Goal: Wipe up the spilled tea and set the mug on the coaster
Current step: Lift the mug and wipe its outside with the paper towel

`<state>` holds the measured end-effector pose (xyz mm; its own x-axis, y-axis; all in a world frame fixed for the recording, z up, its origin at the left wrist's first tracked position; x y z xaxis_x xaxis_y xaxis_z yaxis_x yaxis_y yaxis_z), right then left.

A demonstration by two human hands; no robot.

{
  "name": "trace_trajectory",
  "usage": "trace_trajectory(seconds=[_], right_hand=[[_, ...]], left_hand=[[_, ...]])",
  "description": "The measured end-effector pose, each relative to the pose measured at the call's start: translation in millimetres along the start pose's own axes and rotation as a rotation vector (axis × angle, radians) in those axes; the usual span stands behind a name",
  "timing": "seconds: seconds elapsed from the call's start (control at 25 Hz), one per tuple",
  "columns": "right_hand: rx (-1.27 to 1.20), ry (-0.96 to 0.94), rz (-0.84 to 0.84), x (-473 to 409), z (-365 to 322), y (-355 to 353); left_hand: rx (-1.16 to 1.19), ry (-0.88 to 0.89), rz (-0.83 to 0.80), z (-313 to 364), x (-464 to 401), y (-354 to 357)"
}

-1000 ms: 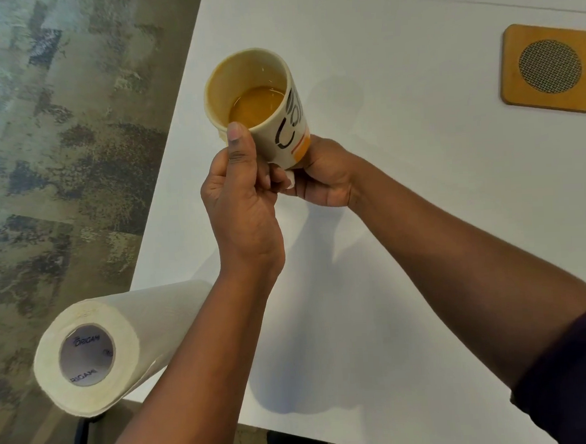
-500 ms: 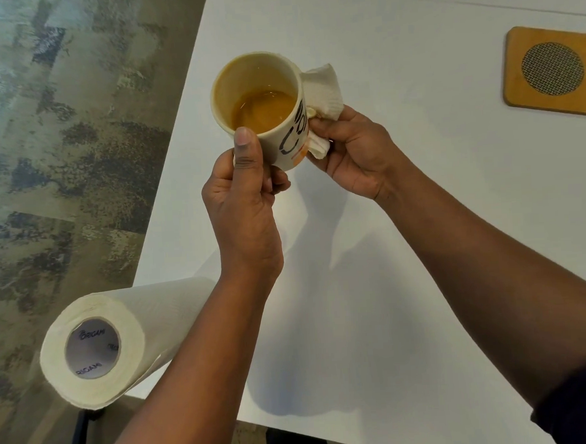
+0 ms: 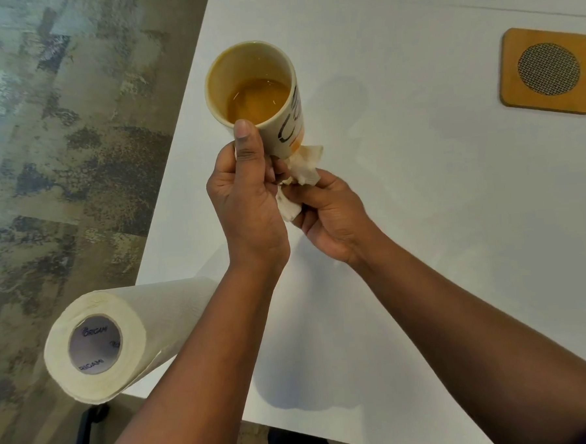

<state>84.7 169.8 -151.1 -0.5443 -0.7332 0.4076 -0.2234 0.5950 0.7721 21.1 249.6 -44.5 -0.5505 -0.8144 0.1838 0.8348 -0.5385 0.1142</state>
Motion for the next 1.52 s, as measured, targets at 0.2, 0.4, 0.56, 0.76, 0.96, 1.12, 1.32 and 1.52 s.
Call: trace_trajectory(seconds=[0.2,0.4,0.56,0.76,0.96,1.12,1.32,1.52], right_hand=[[-0.038,0.092,-0.066,-18,7,17],[0.008,0.234,-0.105,-37,-3,31],[0.026,0.108,0.004,-53,-43,19],[-0.093,0.027,-0.006,-35,-84,-10],[0.023,0.077,-0.015,13,-84,-53],[0.047,0.082,0.05,42,-79,-85],[0.058,0.062,0.094,57,-79,-101],[0.14,0.062,0.152,68,-79,-113]], left_hand=[[0.031,-0.02,-0.017,-1,5,5],[0.043,-0.064,-0.033,-10,15,2],[-0.005,-0.048,-0.044,-12,19,-2],[-0.036,-0.01,0.015,-12,13,-11],[-0.043,-0.024,0.078,-21,1,-14],[-0.051,-0.033,0.117,-33,-8,-13],[-0.083,-0.057,0.136,-53,-20,-7],[-0.061,-0.125,0.151,-81,-29,-3]])
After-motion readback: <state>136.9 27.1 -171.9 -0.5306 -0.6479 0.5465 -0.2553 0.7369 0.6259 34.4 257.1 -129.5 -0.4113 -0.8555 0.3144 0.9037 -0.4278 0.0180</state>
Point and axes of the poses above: each hand's wrist, its own x-axis away from the middle knuckle, its own y-axis out of the palm, z = x × y, the point moved 9 cm from there along -x, towards the middle knuckle, and after that the axes turned 11 degrees about -x, right-handed, at the moved point
